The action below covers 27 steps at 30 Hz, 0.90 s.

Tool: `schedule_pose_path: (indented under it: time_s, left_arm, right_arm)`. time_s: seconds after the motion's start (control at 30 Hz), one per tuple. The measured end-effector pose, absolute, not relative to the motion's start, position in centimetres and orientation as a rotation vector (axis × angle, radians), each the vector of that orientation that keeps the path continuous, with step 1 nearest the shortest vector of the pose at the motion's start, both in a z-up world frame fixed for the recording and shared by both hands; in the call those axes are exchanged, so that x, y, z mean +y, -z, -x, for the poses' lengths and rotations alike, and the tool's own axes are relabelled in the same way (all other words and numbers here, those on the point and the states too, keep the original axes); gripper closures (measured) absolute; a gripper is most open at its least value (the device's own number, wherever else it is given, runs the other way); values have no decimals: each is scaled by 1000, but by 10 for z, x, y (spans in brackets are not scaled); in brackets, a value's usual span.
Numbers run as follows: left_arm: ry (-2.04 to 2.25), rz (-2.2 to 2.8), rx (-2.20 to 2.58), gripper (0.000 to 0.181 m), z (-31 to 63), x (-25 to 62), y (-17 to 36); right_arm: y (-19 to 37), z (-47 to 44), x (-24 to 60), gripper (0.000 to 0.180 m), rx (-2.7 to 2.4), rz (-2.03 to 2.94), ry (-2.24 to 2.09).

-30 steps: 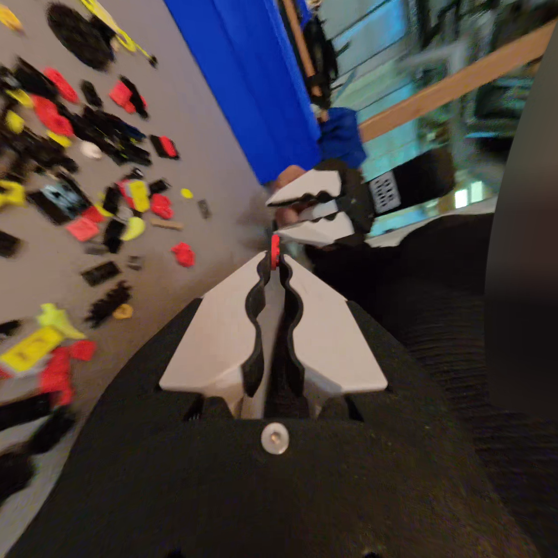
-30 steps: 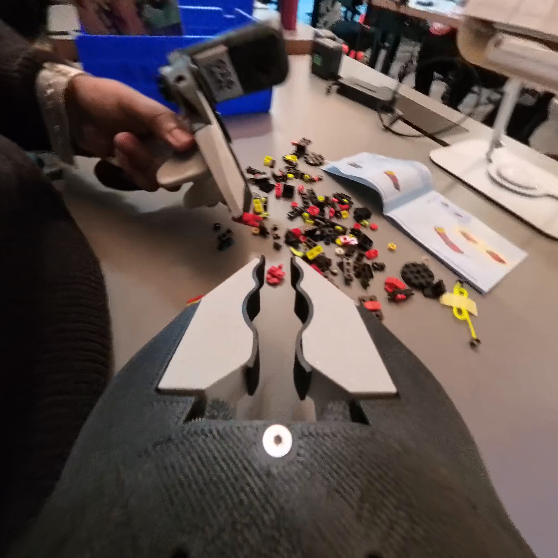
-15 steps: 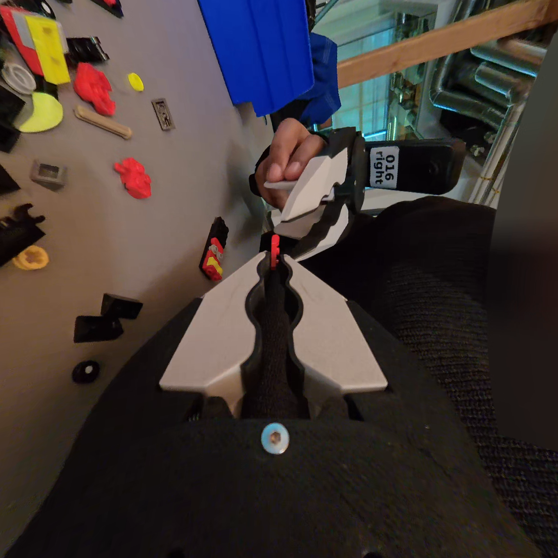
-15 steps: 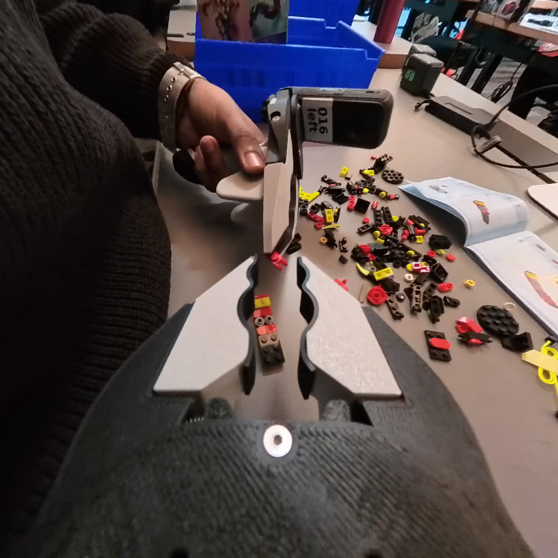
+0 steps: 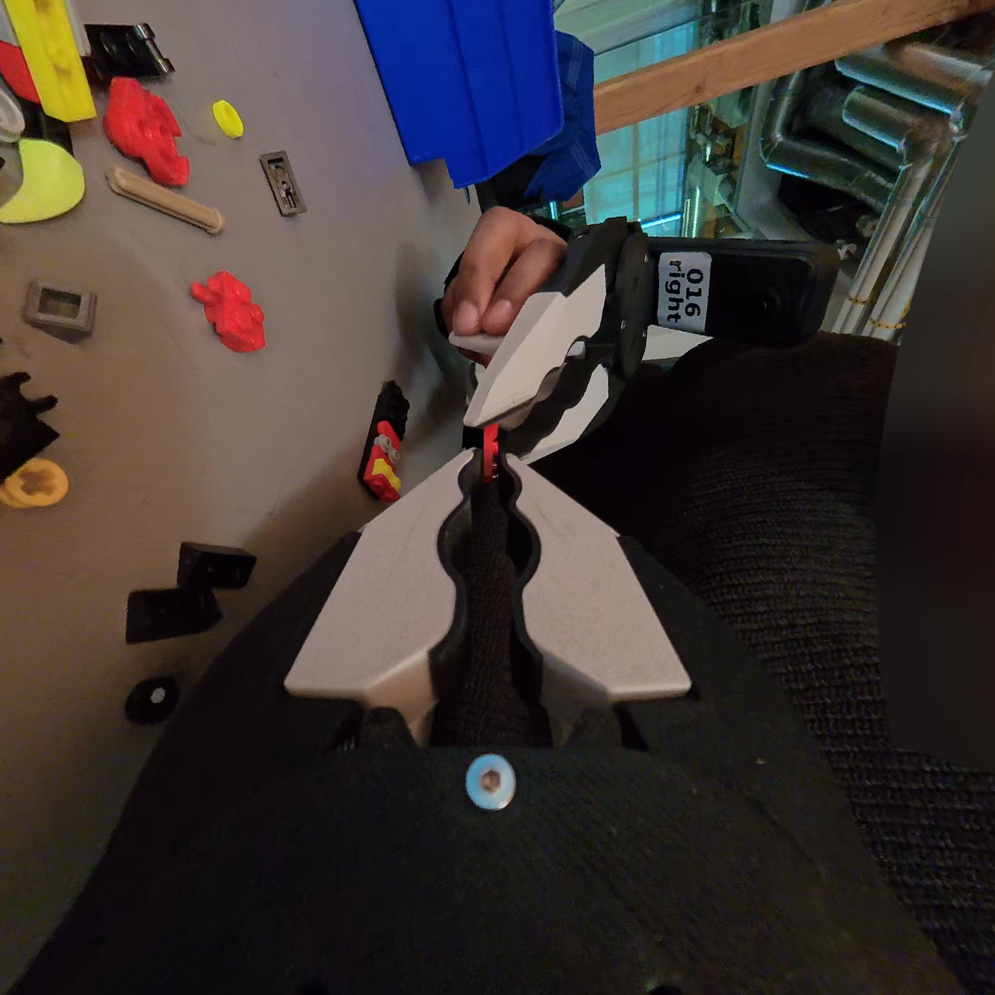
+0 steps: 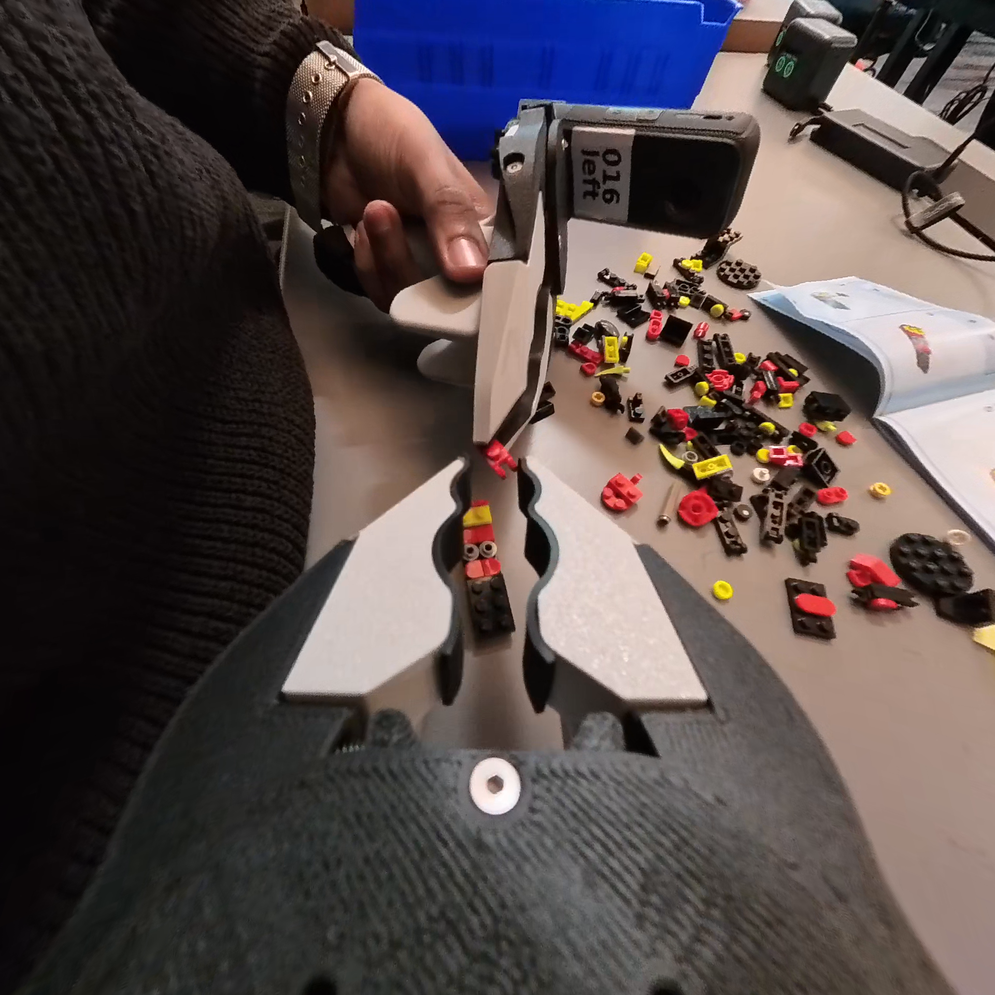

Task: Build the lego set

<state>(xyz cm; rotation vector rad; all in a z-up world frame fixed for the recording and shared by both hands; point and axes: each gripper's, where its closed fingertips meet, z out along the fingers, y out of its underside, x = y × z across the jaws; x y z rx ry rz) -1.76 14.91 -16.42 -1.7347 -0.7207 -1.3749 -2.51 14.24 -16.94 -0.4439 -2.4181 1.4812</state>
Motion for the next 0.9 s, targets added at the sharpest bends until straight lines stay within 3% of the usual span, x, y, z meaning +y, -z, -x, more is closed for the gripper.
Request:
schedule_pose_path:
  time_s: [0.7, 0.9]
  left_arm:
    - [1411, 1686, -715, 177, 19, 149, 161]
    - [1364, 1678, -739, 165, 27, 150, 163]
  right_arm:
    - [169, 24, 143, 173, -2420, 409, -1489]
    - [167, 25, 144, 174, -2412, 423, -1497]
